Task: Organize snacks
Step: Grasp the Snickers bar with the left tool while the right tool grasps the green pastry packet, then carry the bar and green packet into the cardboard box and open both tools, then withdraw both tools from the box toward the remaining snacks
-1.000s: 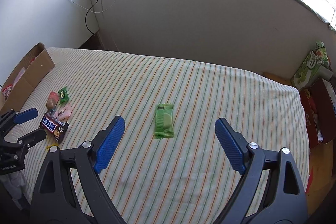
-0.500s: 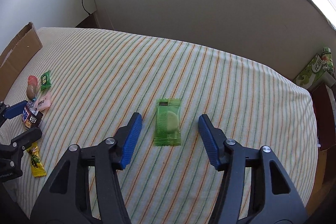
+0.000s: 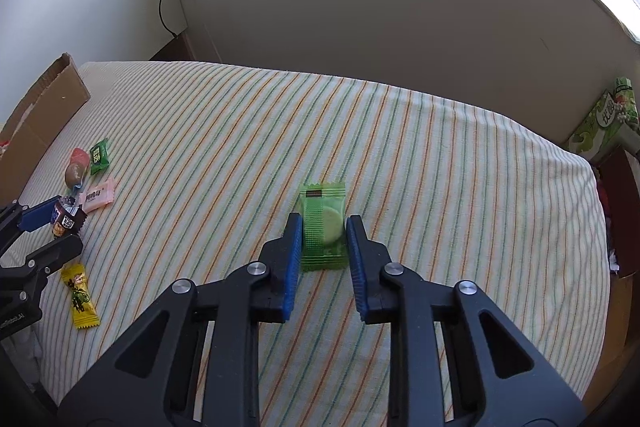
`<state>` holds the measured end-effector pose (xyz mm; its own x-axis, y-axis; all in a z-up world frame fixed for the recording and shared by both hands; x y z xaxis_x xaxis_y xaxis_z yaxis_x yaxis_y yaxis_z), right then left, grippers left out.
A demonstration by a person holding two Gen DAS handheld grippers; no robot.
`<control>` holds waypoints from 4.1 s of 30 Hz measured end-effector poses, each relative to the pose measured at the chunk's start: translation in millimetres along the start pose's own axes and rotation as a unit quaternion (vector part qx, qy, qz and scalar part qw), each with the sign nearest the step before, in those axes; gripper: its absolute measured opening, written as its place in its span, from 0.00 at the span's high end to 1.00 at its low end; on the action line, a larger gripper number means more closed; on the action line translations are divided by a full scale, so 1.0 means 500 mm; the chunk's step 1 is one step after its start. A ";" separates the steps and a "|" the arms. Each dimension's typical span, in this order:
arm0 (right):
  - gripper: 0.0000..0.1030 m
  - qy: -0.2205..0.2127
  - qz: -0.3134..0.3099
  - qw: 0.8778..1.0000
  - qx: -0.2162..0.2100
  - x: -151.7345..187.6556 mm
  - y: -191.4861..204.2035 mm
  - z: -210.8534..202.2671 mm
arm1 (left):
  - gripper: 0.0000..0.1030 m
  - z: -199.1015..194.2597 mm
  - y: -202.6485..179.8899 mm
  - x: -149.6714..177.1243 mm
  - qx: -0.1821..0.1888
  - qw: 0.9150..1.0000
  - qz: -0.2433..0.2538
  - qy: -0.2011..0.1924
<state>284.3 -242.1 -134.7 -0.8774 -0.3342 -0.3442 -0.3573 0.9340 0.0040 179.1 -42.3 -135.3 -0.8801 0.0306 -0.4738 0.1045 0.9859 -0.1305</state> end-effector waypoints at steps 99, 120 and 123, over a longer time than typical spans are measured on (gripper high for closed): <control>0.30 -0.062 -0.226 0.960 -0.152 -0.283 0.816 -0.083 | 0.36 -0.283 0.459 0.083 -0.126 0.972 -0.135 -0.149; 0.29 -0.110 -0.193 0.966 -0.131 -0.185 0.609 -0.236 | 0.36 -0.306 0.337 0.066 -0.088 0.979 -0.092 -0.159; 0.29 -0.115 -0.183 0.970 -0.112 -0.153 0.549 -0.253 | 0.37 -0.298 0.305 0.060 -0.072 0.982 -0.079 -0.155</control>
<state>212.8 23.6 11.7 -0.5932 -0.5773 -0.5610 -0.7147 0.6985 0.0369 99.9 133.6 -39.8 -0.6942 -0.1549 -0.7029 -0.1088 0.9879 -0.1103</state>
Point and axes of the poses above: each gripper's, at about its wrist camera, not at the fingertips, and z roughly the way its jaws point, y to its left, x to its underside, the point moved 5 cm from there along z, roughly the way its jaws point, and after that the axes turned 13 degrees about y, right-handed, at the moved point
